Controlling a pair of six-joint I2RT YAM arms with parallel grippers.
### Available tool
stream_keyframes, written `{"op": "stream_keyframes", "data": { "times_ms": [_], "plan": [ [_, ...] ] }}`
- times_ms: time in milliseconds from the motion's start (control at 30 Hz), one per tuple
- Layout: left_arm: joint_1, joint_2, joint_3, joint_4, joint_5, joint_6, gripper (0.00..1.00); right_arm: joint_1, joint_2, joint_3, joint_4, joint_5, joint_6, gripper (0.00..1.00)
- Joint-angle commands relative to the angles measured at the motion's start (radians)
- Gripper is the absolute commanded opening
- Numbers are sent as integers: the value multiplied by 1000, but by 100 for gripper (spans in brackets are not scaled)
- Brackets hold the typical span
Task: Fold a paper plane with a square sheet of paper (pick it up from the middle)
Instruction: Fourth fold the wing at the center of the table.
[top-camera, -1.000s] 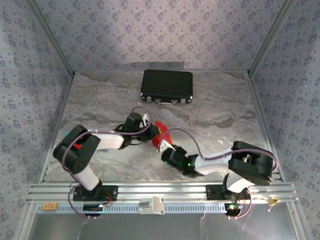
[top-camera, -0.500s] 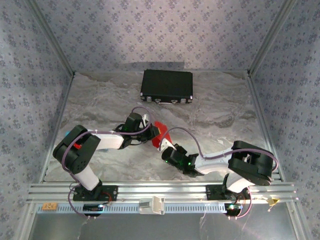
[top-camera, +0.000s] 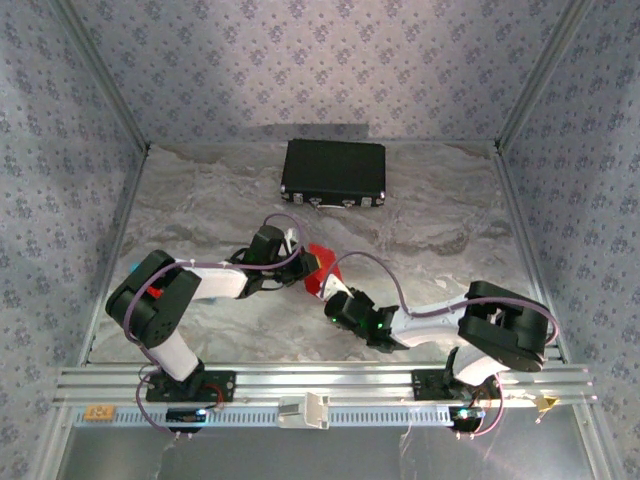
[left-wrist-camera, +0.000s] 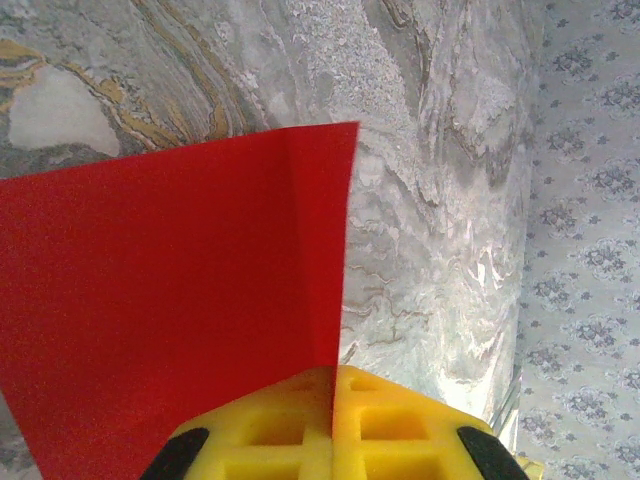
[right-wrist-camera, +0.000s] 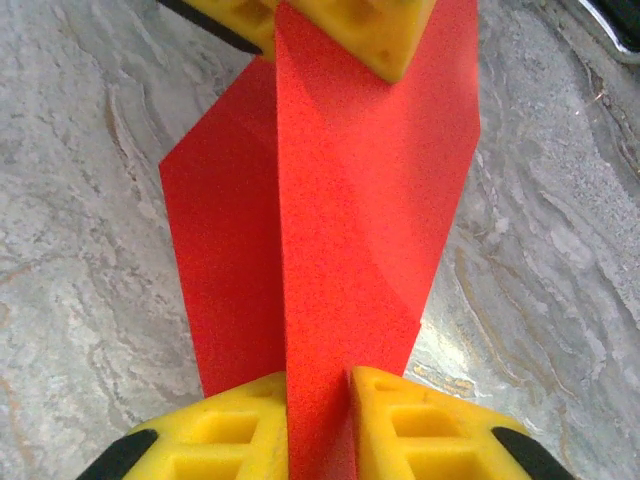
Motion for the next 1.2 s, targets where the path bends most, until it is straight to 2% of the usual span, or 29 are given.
{"op": "stream_keyframes", "data": {
  "times_ms": [0,233,600,700,1167],
  "plan": [
    [4,7,24,-12,8,15,6,-8,-25,-3,20,1,17,22],
    [2,7,24,-11,10,15,6,-12,-16,11,-1,0,17,22],
    [2,7,26,-14,10,16,6,-12,-38,9,-30,-21,29,16],
    [3,6,25,-14,8,16,6,-11,-40,12,-37,-27,36,21],
    [4,9,26,-23,6,19,6,-11,-57,81,-178,-42,45,24]
  ]
}}
